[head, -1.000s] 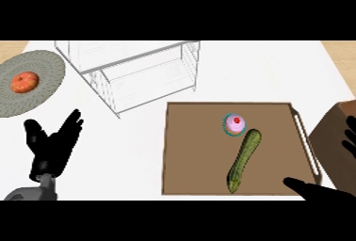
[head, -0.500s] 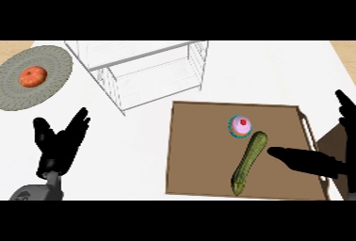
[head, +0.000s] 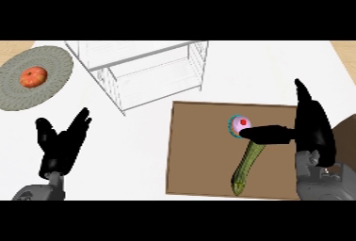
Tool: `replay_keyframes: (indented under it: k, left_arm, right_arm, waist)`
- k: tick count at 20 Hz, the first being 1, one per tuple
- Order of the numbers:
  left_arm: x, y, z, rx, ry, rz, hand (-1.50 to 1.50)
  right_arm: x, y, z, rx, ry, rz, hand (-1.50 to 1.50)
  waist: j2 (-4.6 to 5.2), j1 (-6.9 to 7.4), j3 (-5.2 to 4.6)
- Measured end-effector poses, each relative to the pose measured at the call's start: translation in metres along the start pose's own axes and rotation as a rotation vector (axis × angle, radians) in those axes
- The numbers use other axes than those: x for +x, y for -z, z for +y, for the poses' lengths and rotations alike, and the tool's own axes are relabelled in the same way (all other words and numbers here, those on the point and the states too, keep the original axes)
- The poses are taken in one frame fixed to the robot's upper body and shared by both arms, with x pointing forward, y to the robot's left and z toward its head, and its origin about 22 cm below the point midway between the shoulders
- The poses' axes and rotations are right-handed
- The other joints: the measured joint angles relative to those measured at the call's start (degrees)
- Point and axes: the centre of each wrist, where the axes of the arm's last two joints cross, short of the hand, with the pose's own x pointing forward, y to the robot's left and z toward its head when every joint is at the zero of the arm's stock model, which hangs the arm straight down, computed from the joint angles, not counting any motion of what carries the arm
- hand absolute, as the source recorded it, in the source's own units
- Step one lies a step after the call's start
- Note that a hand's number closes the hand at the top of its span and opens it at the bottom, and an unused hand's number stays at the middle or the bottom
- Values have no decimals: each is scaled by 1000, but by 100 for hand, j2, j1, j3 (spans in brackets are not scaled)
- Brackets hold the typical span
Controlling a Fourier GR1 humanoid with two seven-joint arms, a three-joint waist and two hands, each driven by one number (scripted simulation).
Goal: Pick the cupcake from the tray and place it in the tiered shelf
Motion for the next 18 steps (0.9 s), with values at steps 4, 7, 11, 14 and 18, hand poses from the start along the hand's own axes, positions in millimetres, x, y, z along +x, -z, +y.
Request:
replay_keyframes:
  k: [4, 7, 11, 14, 18]
  left_arm:
    - [-2, 0, 4, 6, -3, 11, 0]
    - [-5, 0, 6, 9, -11, 10, 0]
    - [-5, 0, 6, 11, -9, 11, 0]
    - [-3, -1, 6, 16, -9, 17, 0]
    - [-3, -3, 10, 18, -6, 22, 0]
  right_arm:
    - [6, 5, 21, 26, -44, 35, -150]
    - [10, 10, 32, 24, -64, 63, -150]
    - [12, 10, 49, 12, -109, 87, -150]
    - [16, 11, 56, 3, -125, 99, -150]
    - [22, 10, 60, 2, -134, 113, -150]
  waist:
    - [-13, -57, 6]
    - [-22, -90, 14]
    - [-32, -128, 23]
    - [-31, -135, 22]
    - [-33, -140, 20]
